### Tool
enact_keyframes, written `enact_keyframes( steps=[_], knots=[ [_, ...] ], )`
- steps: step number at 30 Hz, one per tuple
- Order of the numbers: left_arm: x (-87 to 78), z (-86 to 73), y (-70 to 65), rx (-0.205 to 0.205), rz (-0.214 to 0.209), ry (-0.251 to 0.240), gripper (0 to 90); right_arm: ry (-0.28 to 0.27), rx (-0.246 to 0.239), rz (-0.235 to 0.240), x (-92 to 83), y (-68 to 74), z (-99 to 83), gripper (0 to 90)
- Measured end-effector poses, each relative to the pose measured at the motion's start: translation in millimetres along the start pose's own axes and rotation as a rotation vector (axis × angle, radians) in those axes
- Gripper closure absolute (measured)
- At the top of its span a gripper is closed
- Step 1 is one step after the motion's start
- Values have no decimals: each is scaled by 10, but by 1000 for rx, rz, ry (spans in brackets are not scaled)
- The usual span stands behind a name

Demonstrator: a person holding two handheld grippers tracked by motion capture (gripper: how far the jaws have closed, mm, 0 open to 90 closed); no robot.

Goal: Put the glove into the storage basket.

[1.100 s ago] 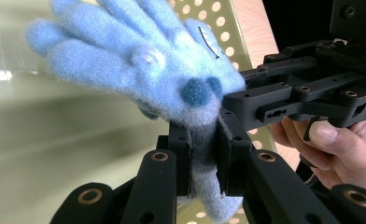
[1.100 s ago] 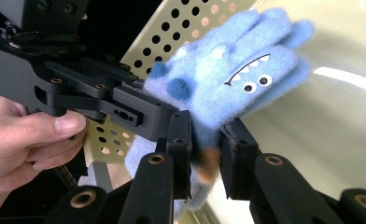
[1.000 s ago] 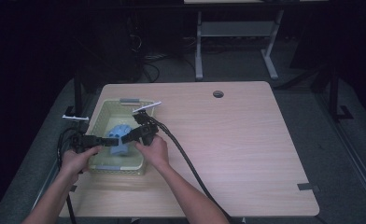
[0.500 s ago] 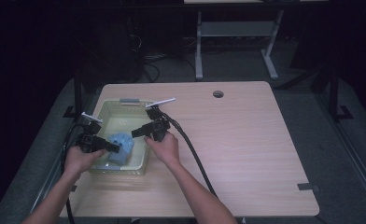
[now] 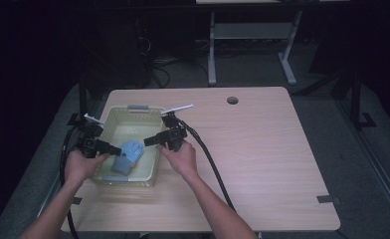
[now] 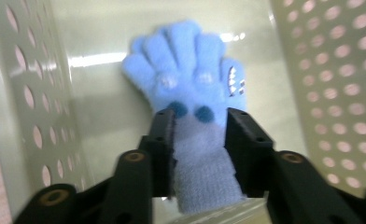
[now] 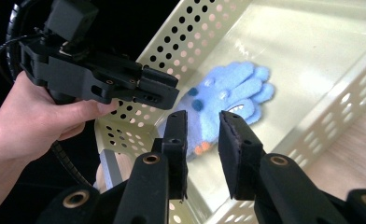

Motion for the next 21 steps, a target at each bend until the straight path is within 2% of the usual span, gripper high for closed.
enact_keyframes(
  steps=[3,4,5,6,7,9,12,14,16,21],
  knots=[
    [58,-17,-23,14,9,26,742,-5,1,-3,-29,-9,3,725],
    [104,-41,-22,44,36,59,742,-9,0,-3,-42,-13,6,726],
    [152,-56,-29,53,51,69,750,-13,1,-1,-61,-13,8,725],
    [184,-76,-19,71,63,98,752,-15,1,0,-75,-13,7,726],
    [241,-103,-10,86,94,135,752,-16,-3,-3,-96,-19,4,725],
    [269,-114,-11,87,99,152,751,-19,-6,-4,-101,-25,4,725],
    [285,-101,-11,84,89,150,725,-21,-2,-1,-146,-33,9,724],
    [251,-76,-22,70,73,112,715,-24,-4,-2,-169,-35,15,723],
    [212,-61,-33,73,53,97,700,-31,1,4,-196,-31,25,721],
    [179,-24,-53,77,52,48,664,-47,13,14,-246,-18,38,712]
  ],
)
Point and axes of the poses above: each handheld gripper's, and its own axes: x roughly forward along the jaws, z roughly out of its top, y roughly to its left, the point moved 6 cm from there along x, roughly forward along the jaws, and after that the axes turned 10 degrees about -y, right-handed, at the moved point
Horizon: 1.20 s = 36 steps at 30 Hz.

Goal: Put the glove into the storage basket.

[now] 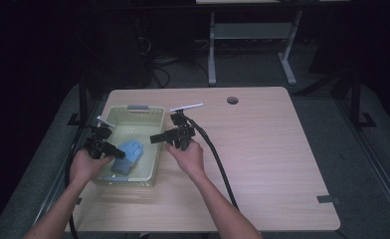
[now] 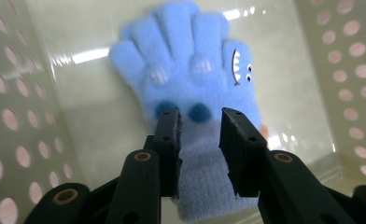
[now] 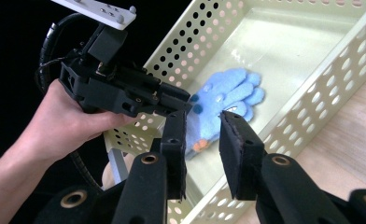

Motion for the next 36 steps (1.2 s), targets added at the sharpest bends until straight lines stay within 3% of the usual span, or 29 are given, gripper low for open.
enact_keyframes(
  steps=[4,9,14,21,26,36],
  knots=[
    [-70,51,-42,-3,-18,-66,641,-16,-6,-1,-83,-17,-37,695],
    [-192,112,-111,-26,-84,-128,616,-22,7,-6,-174,-80,-40,668],
    [-241,153,-237,-10,-127,-185,611,-48,8,-6,-304,-132,23,636],
    [-258,204,-375,9,-156,-223,599,-64,13,-25,-479,-215,46,622],
    [-276,233,-457,-11,-189,-259,592,-69,18,-35,-595,-297,44,614],
    [-319,292,-589,-10,-234,-297,565,-87,37,-53,-782,-425,81,550]
  ],
)
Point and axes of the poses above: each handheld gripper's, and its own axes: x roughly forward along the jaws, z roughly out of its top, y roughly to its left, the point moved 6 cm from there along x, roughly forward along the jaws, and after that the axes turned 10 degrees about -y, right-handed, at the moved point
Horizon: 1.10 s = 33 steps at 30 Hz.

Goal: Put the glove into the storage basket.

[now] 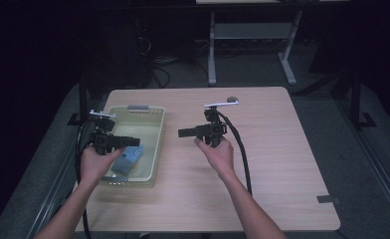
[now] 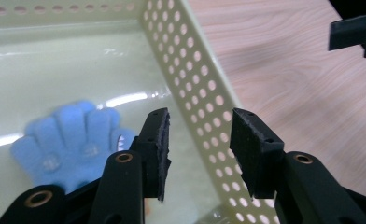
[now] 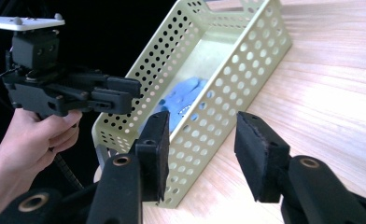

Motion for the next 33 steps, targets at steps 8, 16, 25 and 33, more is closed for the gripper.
enact_keyframes(
  steps=[8,16,25,33],
  knots=[
    [21,49,-155,16,-38,-32,525,-9,0,-18,-120,-57,33,544],
    [93,90,-312,41,-82,-38,512,-25,4,-26,-258,-110,67,507],
    [148,109,-405,48,-101,-46,490,-41,26,-33,-390,-213,85,486],
    [186,112,-554,67,-127,-48,477,-60,30,-53,-555,-314,88,473]
  ],
)
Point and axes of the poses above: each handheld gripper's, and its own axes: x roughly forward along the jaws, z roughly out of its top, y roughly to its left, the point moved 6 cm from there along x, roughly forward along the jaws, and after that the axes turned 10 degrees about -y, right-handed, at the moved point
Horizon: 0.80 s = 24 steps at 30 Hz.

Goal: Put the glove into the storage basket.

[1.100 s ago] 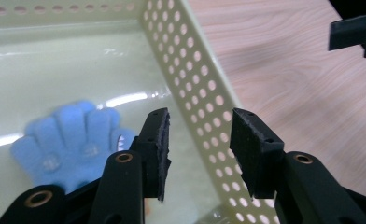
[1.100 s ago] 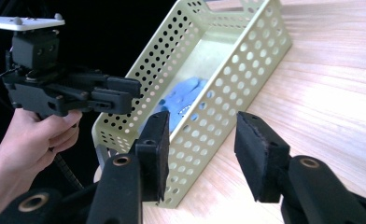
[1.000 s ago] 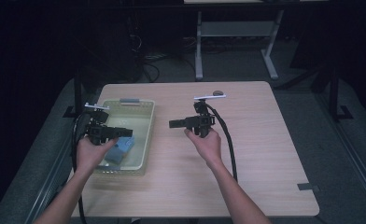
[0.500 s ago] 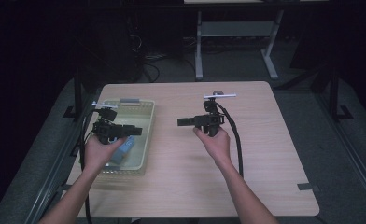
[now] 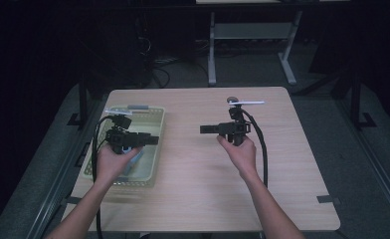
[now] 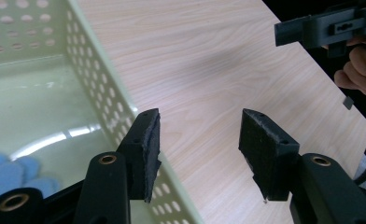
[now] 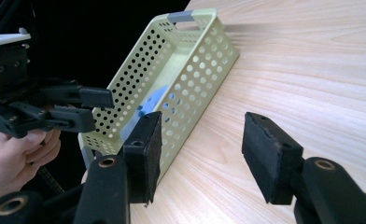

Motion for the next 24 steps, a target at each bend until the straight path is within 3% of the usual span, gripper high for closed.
enact_keyframes(
  steps=[6,24],
  knots=[
    [53,3,-101,15,-18,-1,465,-18,31,-9,-99,-117,-27,454],
    [161,-28,-372,47,-69,-10,370,-51,46,-61,-435,-394,-76,413]
  ],
)
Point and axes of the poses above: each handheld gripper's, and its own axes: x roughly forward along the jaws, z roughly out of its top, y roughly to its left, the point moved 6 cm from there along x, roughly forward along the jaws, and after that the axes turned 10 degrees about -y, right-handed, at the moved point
